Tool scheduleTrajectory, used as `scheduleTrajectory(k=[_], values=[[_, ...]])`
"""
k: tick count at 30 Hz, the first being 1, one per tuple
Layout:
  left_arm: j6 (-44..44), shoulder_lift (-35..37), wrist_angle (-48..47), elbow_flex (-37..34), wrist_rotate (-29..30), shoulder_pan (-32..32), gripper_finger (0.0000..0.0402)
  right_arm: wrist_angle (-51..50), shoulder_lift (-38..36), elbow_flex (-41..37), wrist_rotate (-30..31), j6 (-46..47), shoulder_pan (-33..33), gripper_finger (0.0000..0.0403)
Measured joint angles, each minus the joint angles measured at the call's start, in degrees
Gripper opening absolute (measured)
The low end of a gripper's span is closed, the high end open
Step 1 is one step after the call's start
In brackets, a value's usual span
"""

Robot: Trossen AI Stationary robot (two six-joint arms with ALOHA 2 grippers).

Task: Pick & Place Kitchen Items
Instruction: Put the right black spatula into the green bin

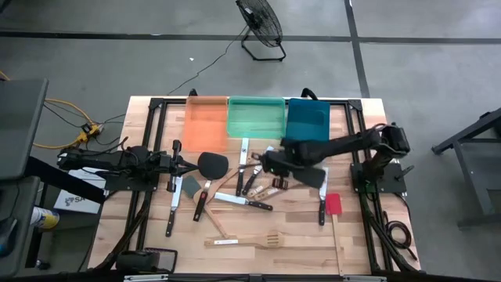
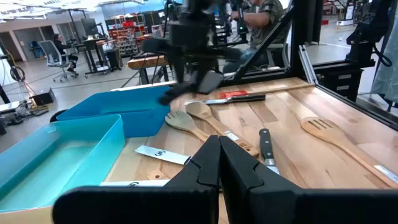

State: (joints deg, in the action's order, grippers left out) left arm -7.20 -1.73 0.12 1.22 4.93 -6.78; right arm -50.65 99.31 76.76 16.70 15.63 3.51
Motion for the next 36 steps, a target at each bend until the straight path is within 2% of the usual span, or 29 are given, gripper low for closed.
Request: scheduleTrajectory(k=[11,19,26,36], values=[[0.0,0.0,0.0,0.0,0.0,0.0,0.0000,19.2,0.0,0.2,6.2,-21.4,-9.7,0.0101],[0.0,0.0,0.0,0.0,0.0,0.0,0.0000,33.6,0.0,0.2,5.0,-34.4,-15.4,0.0102],[0.0,0.0,0.0,0.0,0.0,0.0,0.0000,36.8,0.2,0.2,4.2,-48.1,-19.1,0.0102],[0.0,0.0,0.0,0.0,0.0,0.0,0.0000,38.2,0.3,0.2,3.2,-62.9,-22.3,0.0099]])
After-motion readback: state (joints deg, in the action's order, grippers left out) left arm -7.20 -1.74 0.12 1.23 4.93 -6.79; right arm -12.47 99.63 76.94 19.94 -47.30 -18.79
